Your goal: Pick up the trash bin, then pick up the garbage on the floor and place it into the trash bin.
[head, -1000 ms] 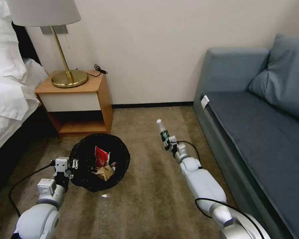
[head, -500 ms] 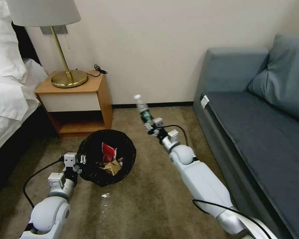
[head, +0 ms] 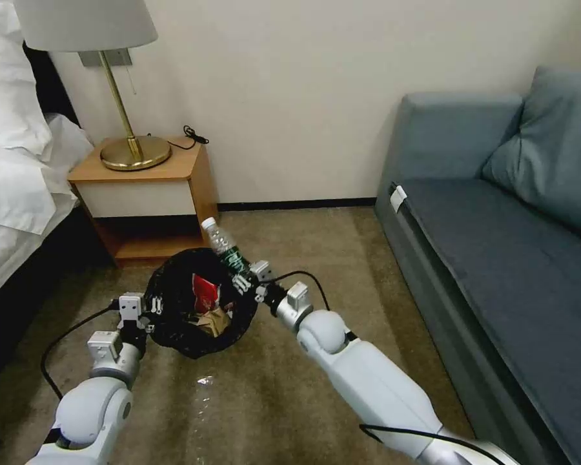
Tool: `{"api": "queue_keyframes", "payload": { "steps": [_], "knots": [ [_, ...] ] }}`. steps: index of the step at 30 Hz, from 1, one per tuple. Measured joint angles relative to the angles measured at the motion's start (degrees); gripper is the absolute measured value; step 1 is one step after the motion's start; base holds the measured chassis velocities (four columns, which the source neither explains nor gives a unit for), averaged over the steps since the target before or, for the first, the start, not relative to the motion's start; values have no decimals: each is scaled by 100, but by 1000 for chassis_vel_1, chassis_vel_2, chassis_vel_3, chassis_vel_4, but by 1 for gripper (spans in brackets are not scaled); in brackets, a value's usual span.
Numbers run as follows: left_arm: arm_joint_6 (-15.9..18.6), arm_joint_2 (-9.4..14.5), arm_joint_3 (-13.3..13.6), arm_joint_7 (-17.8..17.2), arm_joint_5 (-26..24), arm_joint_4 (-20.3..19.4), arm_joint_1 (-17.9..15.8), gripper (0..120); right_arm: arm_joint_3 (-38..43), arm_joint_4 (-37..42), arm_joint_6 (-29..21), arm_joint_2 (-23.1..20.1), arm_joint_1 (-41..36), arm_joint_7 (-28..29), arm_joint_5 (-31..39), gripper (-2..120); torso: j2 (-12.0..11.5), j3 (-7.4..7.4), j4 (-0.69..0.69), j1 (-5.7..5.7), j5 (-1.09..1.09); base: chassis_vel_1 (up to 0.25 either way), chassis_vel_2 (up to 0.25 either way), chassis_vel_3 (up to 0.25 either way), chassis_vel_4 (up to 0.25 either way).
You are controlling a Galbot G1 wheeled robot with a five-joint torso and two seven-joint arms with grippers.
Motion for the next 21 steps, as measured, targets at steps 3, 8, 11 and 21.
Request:
{"api": "queue_keyframes", "payload": {
  "steps": [3, 8, 11, 21],
  "knots": [
    [0, -12, 17, -6, -5, 30, -44, 5, -72, 72, -36, -33, -65, -8, 14, 29, 0, 0, 0, 0, 0, 0, 0, 0, 0],
    [0, -29, 42, -12, -20, 47, -98, 5, -272, -72, 47, -43, -216, -40, -115, 29, 0, 0, 0, 0, 1, 0, 0, 0, 0],
    [0, -36, 45, -15, -21, 54, -106, 5, -349, -179, 114, -16, -288, 2, -268, 29, 0, 0, 0, 0, 1, 0, 0, 0, 0],
    [-7, -49, 0, -25, -14, 88, -58, 5, -360, -182, 181, 27, -217, 130, -313, 64, 0, 0, 0, 0, 1, 0, 0, 0, 0]
  ]
}}
